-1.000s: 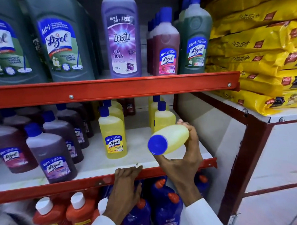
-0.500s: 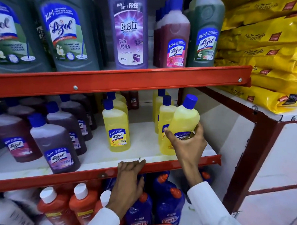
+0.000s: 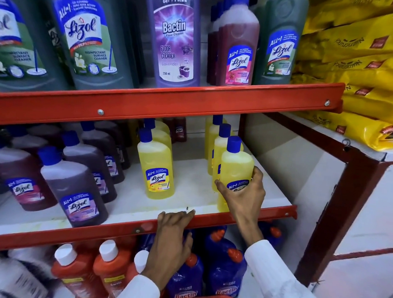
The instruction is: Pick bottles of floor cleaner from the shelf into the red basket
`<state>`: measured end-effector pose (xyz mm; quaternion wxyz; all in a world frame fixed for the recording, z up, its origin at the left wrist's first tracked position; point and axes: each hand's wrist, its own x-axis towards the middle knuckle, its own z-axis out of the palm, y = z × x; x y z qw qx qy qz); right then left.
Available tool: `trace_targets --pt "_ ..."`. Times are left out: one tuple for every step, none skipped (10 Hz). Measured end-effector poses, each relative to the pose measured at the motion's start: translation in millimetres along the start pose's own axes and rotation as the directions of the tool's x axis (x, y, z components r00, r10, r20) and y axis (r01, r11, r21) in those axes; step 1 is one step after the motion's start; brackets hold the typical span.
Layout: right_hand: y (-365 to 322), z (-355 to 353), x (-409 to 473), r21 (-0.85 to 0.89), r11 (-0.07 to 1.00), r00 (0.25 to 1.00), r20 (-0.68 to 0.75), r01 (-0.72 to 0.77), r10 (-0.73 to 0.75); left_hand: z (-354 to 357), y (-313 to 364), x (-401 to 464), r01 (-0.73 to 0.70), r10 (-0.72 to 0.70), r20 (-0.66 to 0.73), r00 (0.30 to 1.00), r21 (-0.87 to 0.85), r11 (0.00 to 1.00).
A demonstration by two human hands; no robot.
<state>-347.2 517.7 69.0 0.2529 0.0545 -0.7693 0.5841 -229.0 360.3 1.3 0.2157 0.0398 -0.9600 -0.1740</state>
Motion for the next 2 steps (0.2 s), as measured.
trace_targets --pt "-1.7 -0.3 -0.4 0.006 1.0 1.0 0.028 -0.007 0.007 -2.7 0.4 -2.4 -0.02 0.02 -0.014 1.0 0.024 1.0" --pt "-1.4 -2.0 -1.9 0.006 1.0 0.999 0.054 -0.01 0.01 -6.4 3.8 -1.2 -0.048 0.049 -0.012 0.999 0.084 0.995"
